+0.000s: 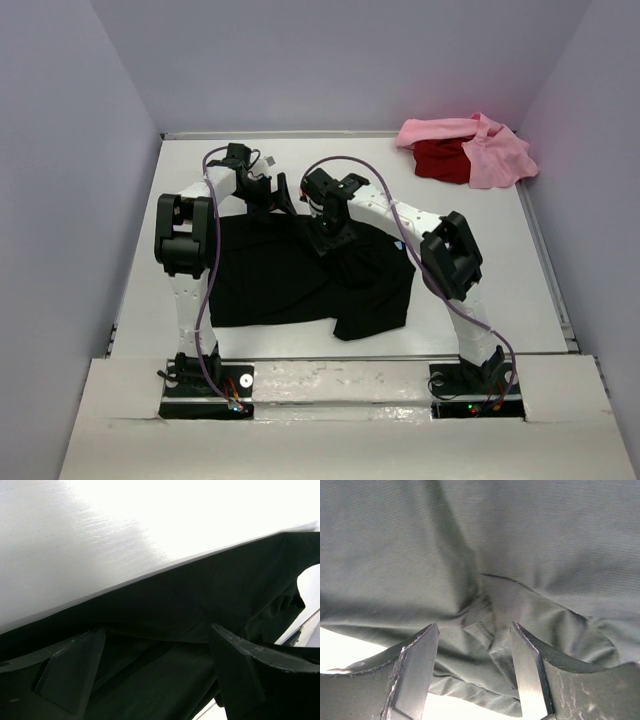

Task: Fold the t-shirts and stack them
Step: Fold the tshirt

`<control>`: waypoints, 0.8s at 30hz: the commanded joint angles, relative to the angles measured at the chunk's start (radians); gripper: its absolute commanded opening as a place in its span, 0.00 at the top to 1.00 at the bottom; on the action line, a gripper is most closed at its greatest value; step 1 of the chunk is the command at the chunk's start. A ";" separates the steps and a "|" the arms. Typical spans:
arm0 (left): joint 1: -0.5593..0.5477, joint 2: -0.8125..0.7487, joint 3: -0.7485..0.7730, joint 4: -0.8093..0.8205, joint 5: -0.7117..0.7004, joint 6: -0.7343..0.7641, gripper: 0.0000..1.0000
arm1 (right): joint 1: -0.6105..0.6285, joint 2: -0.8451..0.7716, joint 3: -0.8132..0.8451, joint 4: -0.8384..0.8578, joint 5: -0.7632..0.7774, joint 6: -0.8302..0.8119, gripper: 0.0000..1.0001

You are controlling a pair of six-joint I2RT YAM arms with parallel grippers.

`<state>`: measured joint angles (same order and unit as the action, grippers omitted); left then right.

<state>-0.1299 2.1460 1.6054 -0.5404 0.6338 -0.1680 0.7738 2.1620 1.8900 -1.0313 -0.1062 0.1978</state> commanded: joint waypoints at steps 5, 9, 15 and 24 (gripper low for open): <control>-0.005 0.031 0.019 -0.035 -0.039 0.030 0.01 | -0.094 0.029 0.030 0.020 0.100 -0.015 0.38; -0.005 0.025 0.016 -0.041 -0.040 0.036 0.01 | -0.192 0.042 0.073 0.019 0.088 0.000 0.39; -0.005 0.015 0.010 -0.047 -0.040 0.044 0.01 | -0.344 0.019 0.109 0.011 0.005 0.017 0.39; -0.007 0.011 0.008 -0.047 -0.036 0.045 0.01 | -0.514 -0.113 -0.023 0.135 -0.251 0.126 0.39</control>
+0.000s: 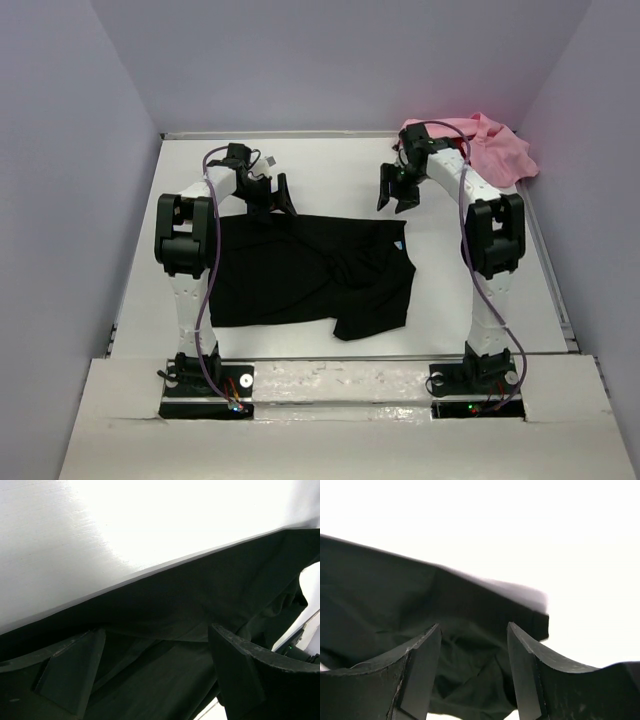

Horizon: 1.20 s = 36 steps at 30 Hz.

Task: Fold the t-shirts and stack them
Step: Fold the tshirt

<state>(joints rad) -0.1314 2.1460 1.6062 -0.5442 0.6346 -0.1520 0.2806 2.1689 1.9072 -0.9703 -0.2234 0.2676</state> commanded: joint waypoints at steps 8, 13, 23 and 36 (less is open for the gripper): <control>-0.008 0.009 0.006 -0.046 -0.035 0.032 0.01 | -0.099 -0.219 -0.102 0.074 -0.186 0.085 0.39; -0.010 0.009 0.006 -0.045 -0.033 0.031 0.01 | -0.167 -0.343 -0.274 0.134 -0.312 0.148 0.39; -0.010 0.017 0.031 -0.059 -0.035 0.032 0.01 | -0.176 -0.463 -0.614 0.367 -0.378 0.206 0.39; -0.010 0.011 0.020 -0.063 -0.041 0.039 0.01 | -0.176 -0.455 -0.741 0.534 -0.326 0.222 0.41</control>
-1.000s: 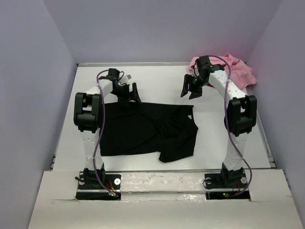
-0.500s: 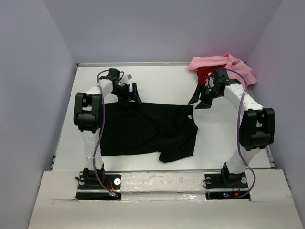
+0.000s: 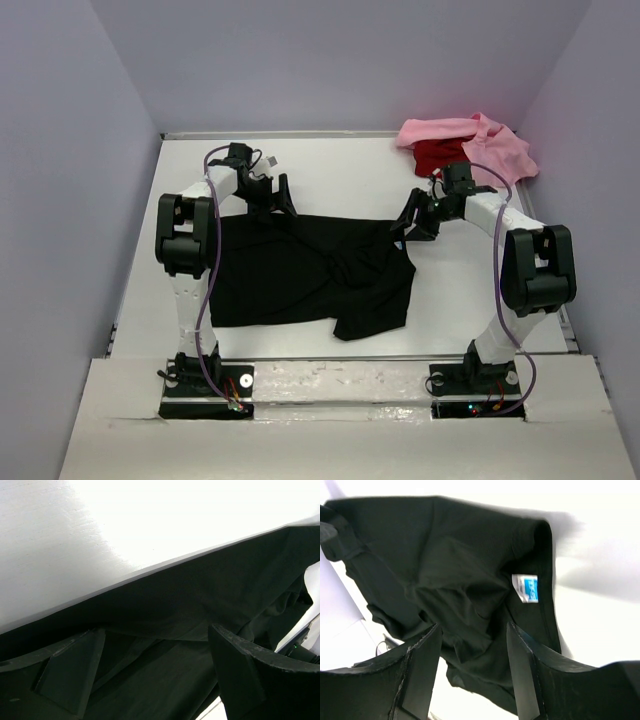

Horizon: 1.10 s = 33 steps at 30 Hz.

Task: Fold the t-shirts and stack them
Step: Fold the tshirt

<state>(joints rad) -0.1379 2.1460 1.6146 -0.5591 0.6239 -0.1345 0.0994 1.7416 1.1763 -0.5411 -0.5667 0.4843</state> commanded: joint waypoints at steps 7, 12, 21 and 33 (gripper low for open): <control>-0.003 0.011 0.010 -0.048 -0.029 0.021 0.01 | 0.005 0.032 -0.017 0.194 0.007 0.004 0.42; -0.003 0.011 0.014 -0.058 -0.030 0.024 0.01 | 0.005 0.062 -0.026 0.249 0.010 -0.001 0.42; -0.003 0.008 0.028 -0.074 -0.039 0.032 0.01 | 0.005 0.099 -0.012 0.300 0.022 -0.019 0.55; -0.003 0.011 0.027 -0.082 -0.044 0.036 0.01 | 0.005 0.159 0.017 0.345 0.019 -0.007 0.73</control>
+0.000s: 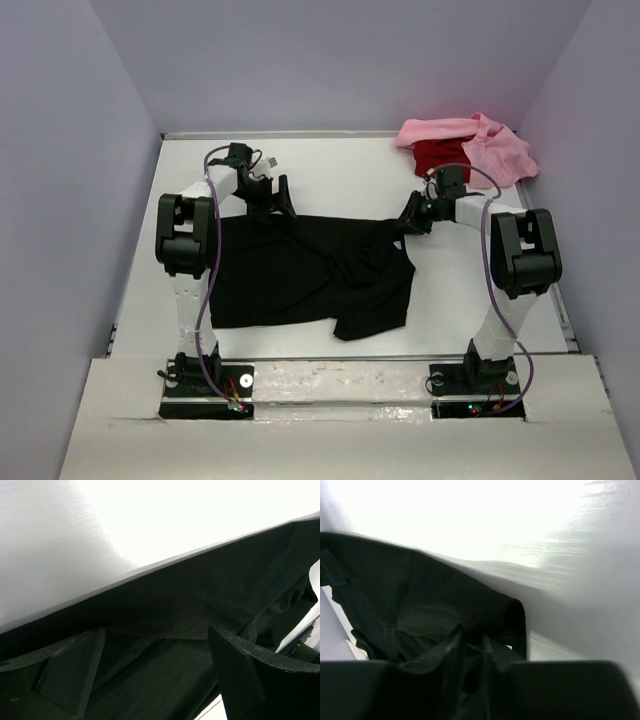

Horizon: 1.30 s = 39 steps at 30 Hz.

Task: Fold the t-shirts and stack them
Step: Fold the tshirt

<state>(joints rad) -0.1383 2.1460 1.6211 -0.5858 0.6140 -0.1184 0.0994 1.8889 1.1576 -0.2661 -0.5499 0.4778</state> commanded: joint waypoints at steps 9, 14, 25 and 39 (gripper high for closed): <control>-0.003 0.014 0.028 -0.055 -0.034 0.017 0.01 | 0.005 0.058 0.160 0.056 -0.028 0.045 1.00; -0.003 0.014 0.033 -0.057 -0.033 0.016 0.01 | 0.005 0.110 0.272 0.018 -0.027 0.059 1.00; -0.003 0.000 0.022 -0.063 -0.034 0.026 0.01 | 0.005 0.256 0.461 -0.030 -0.056 0.099 1.00; -0.003 -0.003 0.020 -0.063 -0.028 0.033 0.01 | 0.005 0.289 0.490 -0.027 -0.059 0.104 0.99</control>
<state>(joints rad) -0.1383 2.1460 1.6257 -0.5999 0.6048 -0.1078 0.0994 2.1662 1.5951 -0.3061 -0.5957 0.5751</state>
